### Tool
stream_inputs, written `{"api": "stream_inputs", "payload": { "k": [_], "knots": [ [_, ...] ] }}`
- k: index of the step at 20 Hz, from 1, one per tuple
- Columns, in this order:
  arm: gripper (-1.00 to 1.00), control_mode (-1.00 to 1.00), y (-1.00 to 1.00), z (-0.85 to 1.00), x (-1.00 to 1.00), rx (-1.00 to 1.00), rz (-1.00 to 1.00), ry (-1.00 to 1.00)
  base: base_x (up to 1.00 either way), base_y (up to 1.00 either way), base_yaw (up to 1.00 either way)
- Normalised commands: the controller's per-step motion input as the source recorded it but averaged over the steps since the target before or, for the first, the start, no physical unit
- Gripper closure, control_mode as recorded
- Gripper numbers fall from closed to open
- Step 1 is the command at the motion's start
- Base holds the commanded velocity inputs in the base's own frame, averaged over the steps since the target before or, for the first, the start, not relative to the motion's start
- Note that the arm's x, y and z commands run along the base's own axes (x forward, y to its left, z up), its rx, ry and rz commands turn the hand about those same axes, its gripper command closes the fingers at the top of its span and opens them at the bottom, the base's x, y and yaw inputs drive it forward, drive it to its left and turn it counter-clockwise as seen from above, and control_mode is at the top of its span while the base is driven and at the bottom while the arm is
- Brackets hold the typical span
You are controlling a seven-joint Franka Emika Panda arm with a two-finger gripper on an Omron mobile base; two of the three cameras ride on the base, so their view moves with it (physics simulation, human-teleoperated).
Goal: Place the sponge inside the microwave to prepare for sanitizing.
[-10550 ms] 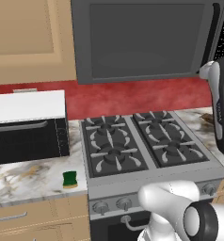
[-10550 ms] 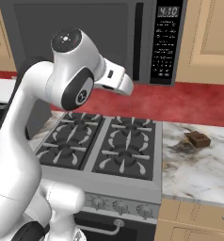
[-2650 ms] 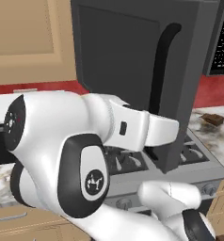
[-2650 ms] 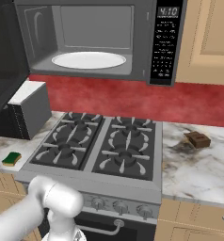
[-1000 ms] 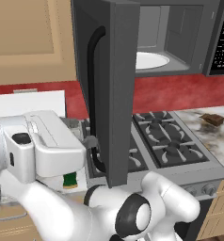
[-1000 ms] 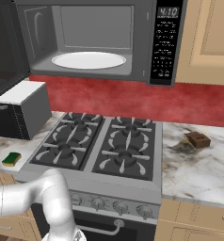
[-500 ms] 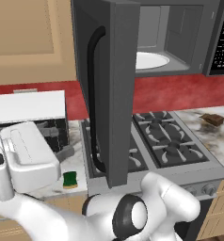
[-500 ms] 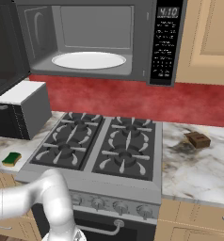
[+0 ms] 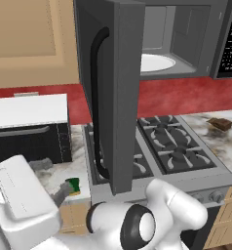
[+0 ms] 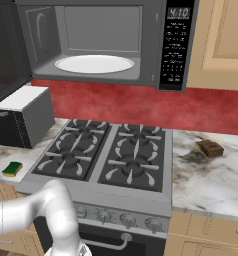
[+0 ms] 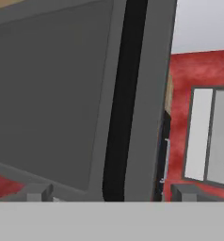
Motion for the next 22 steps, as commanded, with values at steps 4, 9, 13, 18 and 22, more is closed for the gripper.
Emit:
{"api": "stream_inputs", "payload": {
  "k": [4,9,13,18,22],
  "knots": [
    [-1.00,-1.00,-0.03,0.08,-1.00,0.05,0.15,0.03,0.00,0.00,0.00],
    [-1.00,-1.00,-0.51,0.15,-1.00,0.13,0.30,0.05,0.00,0.00,0.00],
    [-1.00,-1.00,-0.59,0.07,-1.00,0.13,0.42,0.02,0.00,0.00,0.00],
    [-1.00,-1.00,-0.90,0.05,-0.74,0.09,0.44,0.05,0.00,0.00,0.00],
    [-1.00,-1.00,-1.00,0.04,-0.37,0.11,0.27,0.09,0.00,0.00,0.00]
  ]
}}
